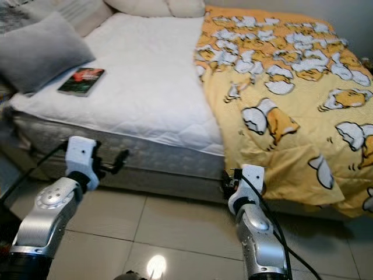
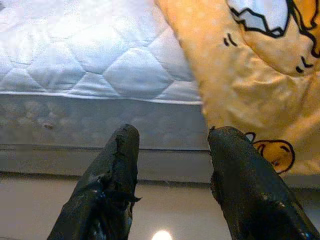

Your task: Clean up the room

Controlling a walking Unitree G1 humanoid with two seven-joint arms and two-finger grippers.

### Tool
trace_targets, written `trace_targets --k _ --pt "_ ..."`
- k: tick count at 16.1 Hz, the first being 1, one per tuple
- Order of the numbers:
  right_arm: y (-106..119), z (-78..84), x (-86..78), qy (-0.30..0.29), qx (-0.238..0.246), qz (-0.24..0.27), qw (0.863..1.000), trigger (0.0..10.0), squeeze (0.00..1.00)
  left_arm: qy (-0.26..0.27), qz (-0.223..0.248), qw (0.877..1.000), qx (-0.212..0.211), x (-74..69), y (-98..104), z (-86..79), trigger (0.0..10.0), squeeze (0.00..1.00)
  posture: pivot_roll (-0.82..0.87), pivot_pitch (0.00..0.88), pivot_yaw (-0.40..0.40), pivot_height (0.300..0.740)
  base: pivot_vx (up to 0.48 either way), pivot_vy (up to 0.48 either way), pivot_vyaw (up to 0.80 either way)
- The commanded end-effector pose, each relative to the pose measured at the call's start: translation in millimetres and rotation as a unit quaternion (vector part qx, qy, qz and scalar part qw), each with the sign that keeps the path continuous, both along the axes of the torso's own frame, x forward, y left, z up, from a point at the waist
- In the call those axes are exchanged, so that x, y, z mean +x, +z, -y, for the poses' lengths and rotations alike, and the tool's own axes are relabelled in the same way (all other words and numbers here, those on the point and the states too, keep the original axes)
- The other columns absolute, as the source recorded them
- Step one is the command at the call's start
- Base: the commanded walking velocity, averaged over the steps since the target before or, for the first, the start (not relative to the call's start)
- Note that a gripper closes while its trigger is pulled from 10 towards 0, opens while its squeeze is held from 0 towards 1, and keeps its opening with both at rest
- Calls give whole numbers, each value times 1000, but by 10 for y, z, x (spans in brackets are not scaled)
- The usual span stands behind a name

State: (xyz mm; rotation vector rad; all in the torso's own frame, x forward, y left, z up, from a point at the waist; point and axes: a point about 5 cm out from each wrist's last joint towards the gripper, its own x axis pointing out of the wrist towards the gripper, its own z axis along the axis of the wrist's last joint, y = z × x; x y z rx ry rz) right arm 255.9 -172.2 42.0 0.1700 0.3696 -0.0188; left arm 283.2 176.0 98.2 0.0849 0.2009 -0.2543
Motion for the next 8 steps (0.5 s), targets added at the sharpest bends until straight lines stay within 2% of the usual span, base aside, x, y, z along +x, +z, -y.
trace_targets --k 1,8 --pt "59 74 16 -3 -15 13 1000 10000 0 -5 -1 1000 -10 -14 6 49 10000 0 9 0 31 740 0 0 0" --pt "75 83 27 6 -17 15 1000 10000 0 -2 3 1000 -22 -22 24 43 10000 0 13 0 25 740 0 0 0"
